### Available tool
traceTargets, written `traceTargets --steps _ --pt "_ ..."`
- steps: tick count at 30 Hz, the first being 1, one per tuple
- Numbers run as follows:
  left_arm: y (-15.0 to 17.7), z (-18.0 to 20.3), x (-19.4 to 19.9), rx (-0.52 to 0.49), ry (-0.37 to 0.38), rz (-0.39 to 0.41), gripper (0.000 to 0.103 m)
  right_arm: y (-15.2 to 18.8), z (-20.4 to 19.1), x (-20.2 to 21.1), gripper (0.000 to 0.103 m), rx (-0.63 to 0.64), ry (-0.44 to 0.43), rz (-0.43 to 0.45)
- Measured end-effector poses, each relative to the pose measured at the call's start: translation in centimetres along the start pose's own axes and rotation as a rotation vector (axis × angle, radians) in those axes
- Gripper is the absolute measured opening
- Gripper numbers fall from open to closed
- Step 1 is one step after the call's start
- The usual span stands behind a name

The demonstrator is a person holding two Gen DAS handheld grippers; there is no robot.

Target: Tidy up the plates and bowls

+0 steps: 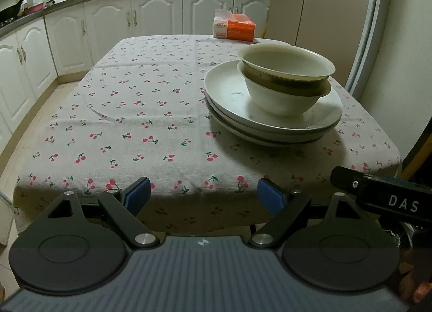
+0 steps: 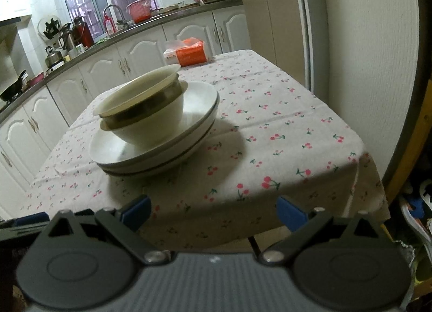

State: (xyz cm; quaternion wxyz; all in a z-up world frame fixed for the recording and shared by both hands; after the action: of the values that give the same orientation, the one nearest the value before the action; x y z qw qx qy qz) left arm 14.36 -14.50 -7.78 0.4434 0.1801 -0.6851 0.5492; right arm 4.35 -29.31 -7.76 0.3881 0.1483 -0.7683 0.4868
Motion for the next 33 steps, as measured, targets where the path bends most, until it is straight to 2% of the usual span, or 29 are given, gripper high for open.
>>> traceTargets --steps 22,33 --pt "-0.1 -0.1 -0.6 0.011 -0.013 -0.007 0.103 0.3 0.4 -0.2 0.099 -0.018 -0.018 -0.013" --pt "-0.3 -0.3 -1.0 0.004 0.024 -0.001 0.103 0.1 0.7 -0.5 0.099 -0.035 -0.027 -0.016"
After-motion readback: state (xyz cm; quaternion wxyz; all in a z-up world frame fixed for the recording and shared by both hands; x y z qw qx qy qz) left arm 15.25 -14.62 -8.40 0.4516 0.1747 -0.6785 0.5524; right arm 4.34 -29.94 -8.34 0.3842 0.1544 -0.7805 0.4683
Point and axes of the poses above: each gripper's, at about its wrist camera, not at the fingertips, and x roughly against the way its jaws point, z to its right, y to its underside, the point moved 6 cm from there along -x, roughly the way its jaws point, and after that the axes turned 10 degrees about -z, right-handed, at the moved point
